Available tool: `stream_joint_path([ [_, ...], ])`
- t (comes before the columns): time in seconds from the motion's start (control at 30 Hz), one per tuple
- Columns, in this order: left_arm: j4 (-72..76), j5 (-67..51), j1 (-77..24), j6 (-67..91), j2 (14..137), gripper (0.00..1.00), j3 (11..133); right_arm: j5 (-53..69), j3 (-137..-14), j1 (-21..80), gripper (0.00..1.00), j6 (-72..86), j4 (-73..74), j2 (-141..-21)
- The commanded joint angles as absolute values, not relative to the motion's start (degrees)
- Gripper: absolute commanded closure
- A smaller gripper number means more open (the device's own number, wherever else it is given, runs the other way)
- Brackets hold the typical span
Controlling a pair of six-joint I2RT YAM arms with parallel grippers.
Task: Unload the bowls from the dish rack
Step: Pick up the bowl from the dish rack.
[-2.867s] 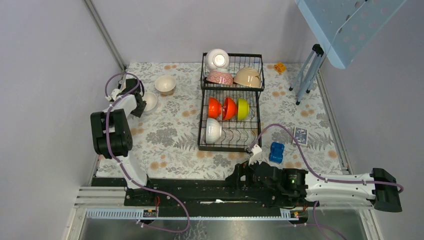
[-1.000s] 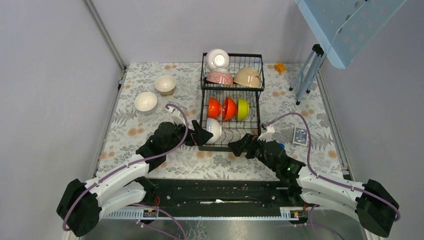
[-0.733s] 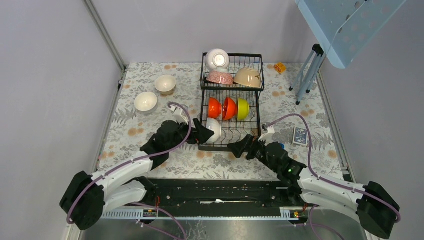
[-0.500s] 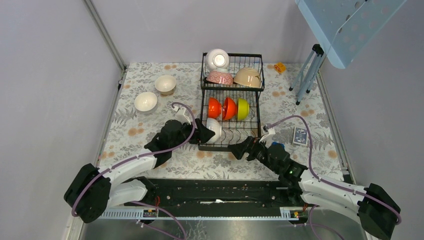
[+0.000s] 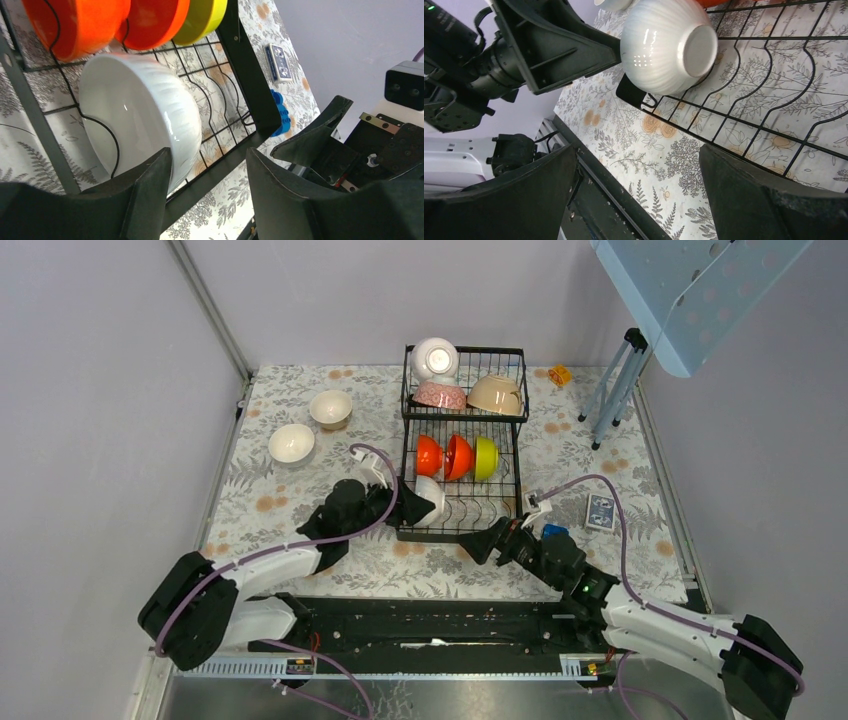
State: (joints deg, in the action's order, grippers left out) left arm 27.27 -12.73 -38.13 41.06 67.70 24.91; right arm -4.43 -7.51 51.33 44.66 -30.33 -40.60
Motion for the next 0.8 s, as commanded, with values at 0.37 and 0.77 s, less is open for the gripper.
stream_joint_path([
  [0.37,43.1,-20.01,-37.49,43.69,74.09,0.65,22.51,-1.28,-5.28,50.96,0.01,43.62,-35.49,-36.92],
  [0.77,47.58,-22.76,-37.45,44.79,77.59,1.0,23.54,-0.43,-5.69,50.97,0.0,42.98,-32.55,-33.9],
])
